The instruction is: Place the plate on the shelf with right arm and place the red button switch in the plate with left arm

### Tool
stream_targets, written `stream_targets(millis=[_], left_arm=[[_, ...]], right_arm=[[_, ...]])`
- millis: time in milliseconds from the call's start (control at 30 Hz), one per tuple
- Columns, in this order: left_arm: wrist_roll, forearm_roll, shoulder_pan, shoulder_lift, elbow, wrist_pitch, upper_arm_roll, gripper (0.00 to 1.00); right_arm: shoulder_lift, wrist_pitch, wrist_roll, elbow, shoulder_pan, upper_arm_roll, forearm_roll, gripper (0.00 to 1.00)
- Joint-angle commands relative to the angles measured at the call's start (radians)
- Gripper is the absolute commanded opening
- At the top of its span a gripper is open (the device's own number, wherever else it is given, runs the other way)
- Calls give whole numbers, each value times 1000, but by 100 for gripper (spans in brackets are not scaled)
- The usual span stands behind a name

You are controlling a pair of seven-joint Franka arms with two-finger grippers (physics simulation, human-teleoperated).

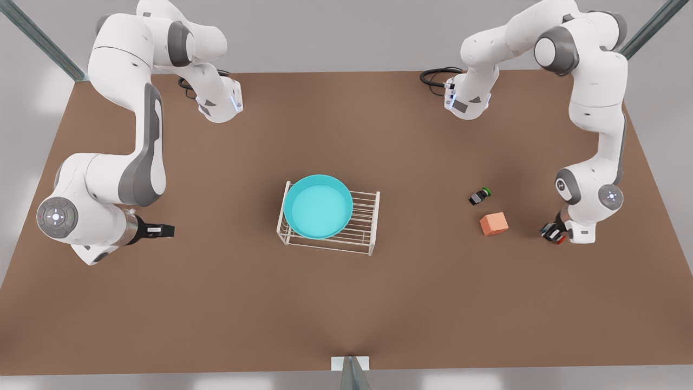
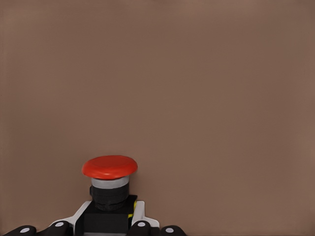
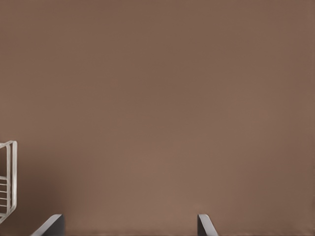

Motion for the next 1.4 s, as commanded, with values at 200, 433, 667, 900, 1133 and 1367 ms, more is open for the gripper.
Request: stream_targets(millis=[200, 433, 667, 900, 1133, 1367], left_arm=[[-211, 38, -211, -75, 395, -549, -65, 51], [-852, 32, -440, -57, 580, -615, -277, 51], [-1147, 40, -673, -10, 726, -614, -280, 51], [-1340, 41, -877, 52, 727, -399, -289, 51], [-1420, 141, -984, 176, 718, -207, -287, 100], [-225, 80, -779, 67, 916, -1118, -293, 100]], right_arm=[[-1, -9, 10, 0, -1, -1, -4, 100], [-1, -9, 11, 0, -1, -6, -3, 100], [-1, -9, 11, 0, -1, -7, -3, 100], [-145, 133, 5, -237, -9, -9, 28, 100], [-284, 298, 41, -470, 16, 0, -32, 100], [-282, 293, 39, -463, 16, 0, -32, 100]])
